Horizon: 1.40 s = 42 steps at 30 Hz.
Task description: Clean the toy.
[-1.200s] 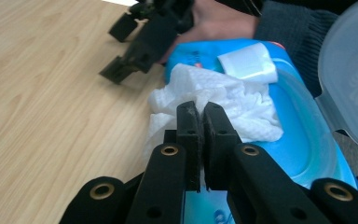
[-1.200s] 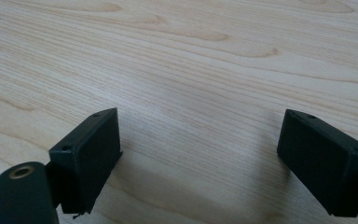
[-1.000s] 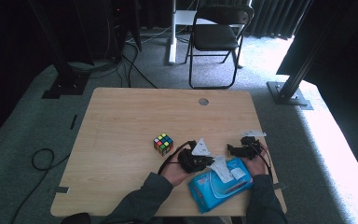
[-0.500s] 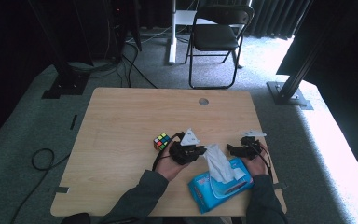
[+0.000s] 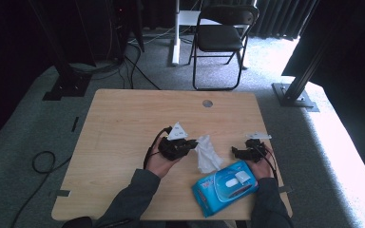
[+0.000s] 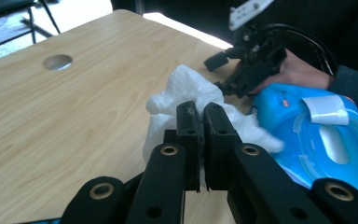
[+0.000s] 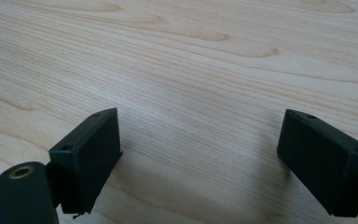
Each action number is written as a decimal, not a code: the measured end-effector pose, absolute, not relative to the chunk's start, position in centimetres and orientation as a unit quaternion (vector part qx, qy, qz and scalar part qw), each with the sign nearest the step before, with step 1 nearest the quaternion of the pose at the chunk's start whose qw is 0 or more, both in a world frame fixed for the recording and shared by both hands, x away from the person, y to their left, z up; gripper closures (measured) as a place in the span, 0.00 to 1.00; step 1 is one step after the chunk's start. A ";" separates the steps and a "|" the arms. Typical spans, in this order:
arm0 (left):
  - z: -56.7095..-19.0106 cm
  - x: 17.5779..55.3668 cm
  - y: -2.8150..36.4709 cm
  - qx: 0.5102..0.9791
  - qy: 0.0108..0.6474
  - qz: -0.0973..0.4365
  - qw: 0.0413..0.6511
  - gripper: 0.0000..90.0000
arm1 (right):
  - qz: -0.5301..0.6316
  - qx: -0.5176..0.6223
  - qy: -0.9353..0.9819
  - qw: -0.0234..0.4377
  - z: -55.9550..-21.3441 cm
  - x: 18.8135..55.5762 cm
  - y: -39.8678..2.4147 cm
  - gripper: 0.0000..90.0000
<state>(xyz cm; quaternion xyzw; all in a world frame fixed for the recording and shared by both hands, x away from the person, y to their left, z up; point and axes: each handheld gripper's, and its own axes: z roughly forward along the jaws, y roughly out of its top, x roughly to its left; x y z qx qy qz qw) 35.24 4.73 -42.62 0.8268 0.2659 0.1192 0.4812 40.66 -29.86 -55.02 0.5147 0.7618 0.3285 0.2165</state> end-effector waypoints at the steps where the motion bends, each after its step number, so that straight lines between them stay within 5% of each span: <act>1: -42.5 35.3 5.1 0.825 0.269 0.122 0.481 0.96 | 0.328 0.515 0.762 0.217 -55.0 40.7 -29.9 0.14; 42: -41.5 36.9 18.0 0.766 0.392 0.196 0.471 0.96 | 0.328 0.515 0.761 0.217 -55.0 40.6 -29.8 0.14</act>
